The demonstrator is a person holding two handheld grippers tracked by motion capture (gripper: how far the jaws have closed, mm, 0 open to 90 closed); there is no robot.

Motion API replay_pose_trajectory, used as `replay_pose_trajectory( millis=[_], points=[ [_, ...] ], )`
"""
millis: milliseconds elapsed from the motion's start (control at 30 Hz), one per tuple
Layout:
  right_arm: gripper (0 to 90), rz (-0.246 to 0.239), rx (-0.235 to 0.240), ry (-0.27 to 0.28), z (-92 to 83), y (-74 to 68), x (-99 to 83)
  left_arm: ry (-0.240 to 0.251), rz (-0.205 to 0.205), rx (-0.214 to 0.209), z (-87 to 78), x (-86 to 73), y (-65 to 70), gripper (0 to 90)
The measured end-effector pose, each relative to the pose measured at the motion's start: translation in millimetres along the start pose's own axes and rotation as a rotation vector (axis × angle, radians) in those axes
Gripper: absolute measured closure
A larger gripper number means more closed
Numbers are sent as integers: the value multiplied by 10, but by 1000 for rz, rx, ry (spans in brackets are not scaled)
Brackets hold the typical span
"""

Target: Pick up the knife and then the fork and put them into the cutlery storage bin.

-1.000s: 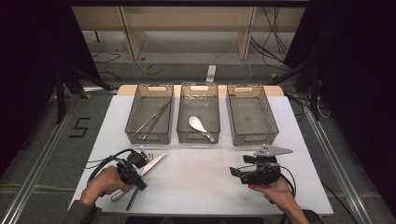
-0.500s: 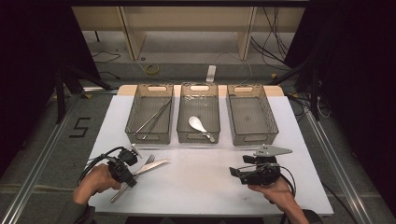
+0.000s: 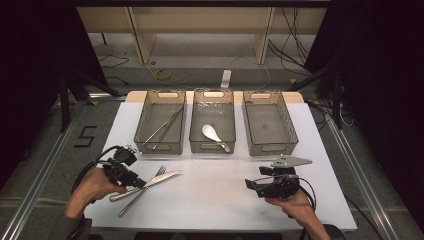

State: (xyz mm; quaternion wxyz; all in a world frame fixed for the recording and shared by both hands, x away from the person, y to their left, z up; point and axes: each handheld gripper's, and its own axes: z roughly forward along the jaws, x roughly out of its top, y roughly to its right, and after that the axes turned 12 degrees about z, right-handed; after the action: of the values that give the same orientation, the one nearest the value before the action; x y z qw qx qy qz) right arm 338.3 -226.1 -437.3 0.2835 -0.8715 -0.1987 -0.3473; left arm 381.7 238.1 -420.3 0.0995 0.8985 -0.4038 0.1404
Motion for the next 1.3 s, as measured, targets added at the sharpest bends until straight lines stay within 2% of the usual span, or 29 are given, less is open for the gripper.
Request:
replay_pose_trajectory(
  millis=[100, 200, 400, 500, 600, 700, 900, 1300],
  points=[
    [258, -2, 1, 0, 1, -1, 0, -3, -2, 31, 0, -32, -41, 348],
    [257, -2, 2, 0, 1, -3, 1, 0, -8, 48, 22, -50, -58, 298],
    [257, -1, 1, 1, -6, -3, 1, 24, -27, 64, 40, -94, -101, 278],
    [258, -5, 1, 1, -7, -4, 1, 20, -20, 80, 56, -120, -110, 264],
    [258, -3, 1, 0, -6, -6, 2, 41, -20, 83, 75, -135, -105, 249],
    [257, -4, 0, 2, -10, -7, 2, 31, -11, 80, 113, -158, -104, 241],
    [257, -6, 0, 1, -9, -10, 2, 7, 12, 79, 178, -175, -68, 254],
    [257, -12, 3, -2, -8, -13, 2, -50, 53, 50, 259, -187, 4, 443]
  ],
)
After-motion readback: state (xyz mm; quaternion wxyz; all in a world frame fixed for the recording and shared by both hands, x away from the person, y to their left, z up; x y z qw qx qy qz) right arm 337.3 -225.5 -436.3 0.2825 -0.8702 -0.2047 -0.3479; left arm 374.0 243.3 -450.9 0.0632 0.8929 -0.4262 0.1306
